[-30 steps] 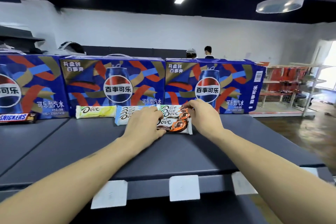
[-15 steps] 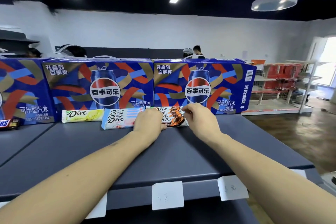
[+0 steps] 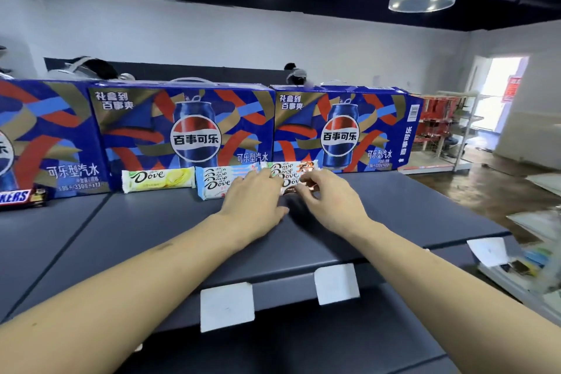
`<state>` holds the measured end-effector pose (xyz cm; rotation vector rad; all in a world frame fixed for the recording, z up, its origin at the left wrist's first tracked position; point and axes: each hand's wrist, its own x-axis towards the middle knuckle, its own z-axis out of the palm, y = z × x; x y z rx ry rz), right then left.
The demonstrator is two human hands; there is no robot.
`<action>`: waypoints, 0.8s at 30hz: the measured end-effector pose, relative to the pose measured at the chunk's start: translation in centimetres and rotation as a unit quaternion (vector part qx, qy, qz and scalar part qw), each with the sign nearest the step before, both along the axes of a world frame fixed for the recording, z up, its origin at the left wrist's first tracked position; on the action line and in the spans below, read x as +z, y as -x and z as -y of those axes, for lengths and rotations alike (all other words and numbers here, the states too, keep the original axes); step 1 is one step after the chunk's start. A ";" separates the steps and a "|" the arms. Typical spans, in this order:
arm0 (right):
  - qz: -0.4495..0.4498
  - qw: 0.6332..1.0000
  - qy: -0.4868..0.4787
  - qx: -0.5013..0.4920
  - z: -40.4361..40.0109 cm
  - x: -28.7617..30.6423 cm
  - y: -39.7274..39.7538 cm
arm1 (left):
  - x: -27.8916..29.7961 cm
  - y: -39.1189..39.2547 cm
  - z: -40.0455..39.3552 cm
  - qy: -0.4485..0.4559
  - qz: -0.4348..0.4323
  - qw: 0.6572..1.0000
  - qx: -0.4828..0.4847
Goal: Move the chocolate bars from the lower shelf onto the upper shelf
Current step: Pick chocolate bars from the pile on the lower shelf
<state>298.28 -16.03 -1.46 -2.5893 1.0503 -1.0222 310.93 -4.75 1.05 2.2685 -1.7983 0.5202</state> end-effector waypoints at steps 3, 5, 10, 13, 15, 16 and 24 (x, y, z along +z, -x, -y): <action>-0.004 1.000 -0.002 -0.006 -2.9 -0.6 -0.1 | -0.2 -0.6 -2.1 -0.015 -0.010 1.000 -0.015; -0.007 1.000 -0.004 -0.012 -4.8 -0.8 0.0 | -0.2 -1.0 -3.6 -0.016 -0.010 0.999 -0.032; 0.003 1.000 0.004 -0.008 -9.9 -0.7 0.6 | -0.3 -1.8 -8.4 0.015 -0.014 0.999 -0.048; 0.003 1.000 0.010 0.012 -13.0 -0.5 0.9 | -0.3 -1.8 -11.7 0.008 -0.016 0.999 -0.038; 0.005 1.000 0.008 0.028 -15.1 -0.5 1.1 | -0.3 -1.5 -14.1 0.002 -0.016 0.999 -0.028; 0.005 0.999 0.006 0.036 -16.1 -0.6 1.2 | -0.3 -1.3 -15.4 0.002 -0.015 1.000 -0.020; 0.032 0.988 0.012 0.154 -26.1 -4.2 2.3 | -3.2 0.9 -28.0 0.032 -0.035 0.998 0.045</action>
